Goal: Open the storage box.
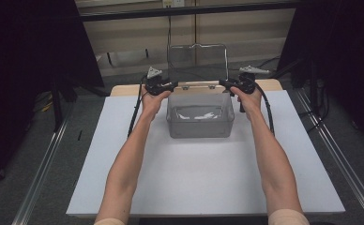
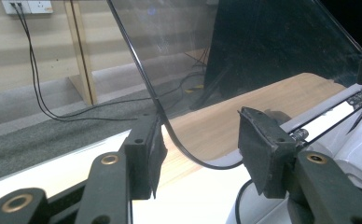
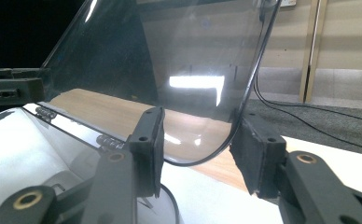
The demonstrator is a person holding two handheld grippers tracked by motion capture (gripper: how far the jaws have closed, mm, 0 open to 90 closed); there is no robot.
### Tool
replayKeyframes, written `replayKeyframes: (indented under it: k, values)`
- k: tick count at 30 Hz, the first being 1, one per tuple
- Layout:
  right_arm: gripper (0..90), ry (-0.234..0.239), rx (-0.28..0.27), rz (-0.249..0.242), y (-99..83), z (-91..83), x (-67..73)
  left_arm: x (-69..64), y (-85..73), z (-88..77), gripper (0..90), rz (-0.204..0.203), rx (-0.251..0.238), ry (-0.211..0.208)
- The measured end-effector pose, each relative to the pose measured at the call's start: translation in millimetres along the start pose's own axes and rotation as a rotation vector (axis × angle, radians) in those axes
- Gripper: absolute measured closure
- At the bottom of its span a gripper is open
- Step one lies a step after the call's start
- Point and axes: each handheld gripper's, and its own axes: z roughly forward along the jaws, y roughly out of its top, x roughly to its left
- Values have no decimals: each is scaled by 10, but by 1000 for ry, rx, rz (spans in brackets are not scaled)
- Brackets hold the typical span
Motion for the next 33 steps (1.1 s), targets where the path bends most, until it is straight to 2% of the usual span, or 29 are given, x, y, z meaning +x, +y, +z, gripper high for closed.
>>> replayKeyframes:
  k: [4,7,8,9,10,11,12,13,14,15,16,17,19,21,24,27,30,33]
  values:
    - [540,2,5,22,-2,2,-8,5,-5,6,480,-13,4,11]
    - [515,-2,8,61,-10,5,-21,-5,-3,9,467,13,9,22]
    - [489,-4,10,89,-17,5,-34,-9,0,11,471,21,12,23]
    - [493,-19,8,83,-24,0,-39,-9,-4,15,474,17,16,21]
    - [495,-22,11,72,-23,-1,-39,-6,-16,19,498,13,21,-2]
    - [555,-32,19,52,-20,6,-32,-18,-21,26,532,19,21,2]
    - [607,22,23,61,-22,16,-16,-7,-15,16,554,32,15,14]
    - [589,15,7,48,-16,23,9,-4,-31,22,516,18,20,21]
    - [540,-52,41,2,-9,38,36,-1,-40,22,508,5,17,18]
    - [498,-73,39,-14,-12,40,32,5,-44,17,499,-6,15,19]
    - [434,-86,40,-5,-16,36,13,9,-45,12,467,-10,14,27]
    - [437,-79,37,16,-23,29,-5,11,-47,10,445,-9,12,26]
    - [442,-73,31,12,-34,22,1,11,-48,9,421,-2,11,30]
    - [408,-86,26,-3,-30,12,19,18,-55,3,409,-10,7,32]
    - [342,-97,18,-1,-8,-24,27,24,-58,-25,290,-30,7,56]
    - [281,-99,27,-14,28,-67,58,9,-37,-58,246,-7,14,59]
    - [236,-96,9,-19,60,-120,120,-39,-20,-105,184,21,22,59]
    - [186,-125,2,-52,52,-187,165,-73,-36,-175,132,9,5,61]
